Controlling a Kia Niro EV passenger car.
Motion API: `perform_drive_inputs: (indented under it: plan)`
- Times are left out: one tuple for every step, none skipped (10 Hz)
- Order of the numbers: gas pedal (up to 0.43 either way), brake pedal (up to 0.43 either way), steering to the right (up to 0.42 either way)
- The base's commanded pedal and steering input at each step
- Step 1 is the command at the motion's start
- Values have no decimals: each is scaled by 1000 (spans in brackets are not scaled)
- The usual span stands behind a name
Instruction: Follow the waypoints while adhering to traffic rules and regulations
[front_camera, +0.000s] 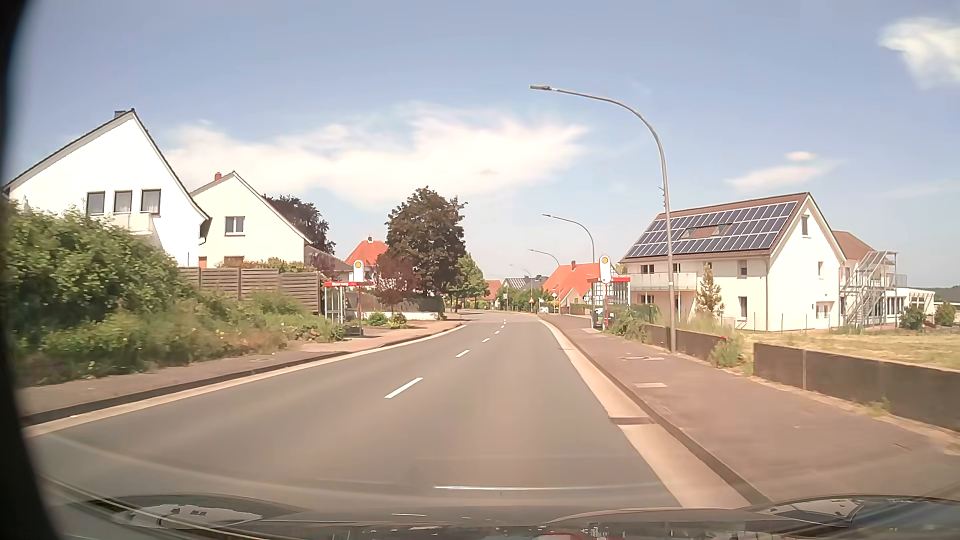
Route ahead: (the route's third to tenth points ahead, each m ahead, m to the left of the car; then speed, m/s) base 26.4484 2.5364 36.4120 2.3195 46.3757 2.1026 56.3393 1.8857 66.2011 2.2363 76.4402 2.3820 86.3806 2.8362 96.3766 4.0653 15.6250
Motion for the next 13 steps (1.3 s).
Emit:
perform_drive_inputs:
  plan:
    - [0,0,10]
    - [0,0,10]
    - [0,0,10]
    - [0,0,9]
    - [0,0,8]
    - [0,0,8]
    - [0,0,8]
    - [0,0,8]
    - [0,0,8]
    - [0,0,8]
    - [0,0,6]
    - [0,0,3]
    - [0,0,1]
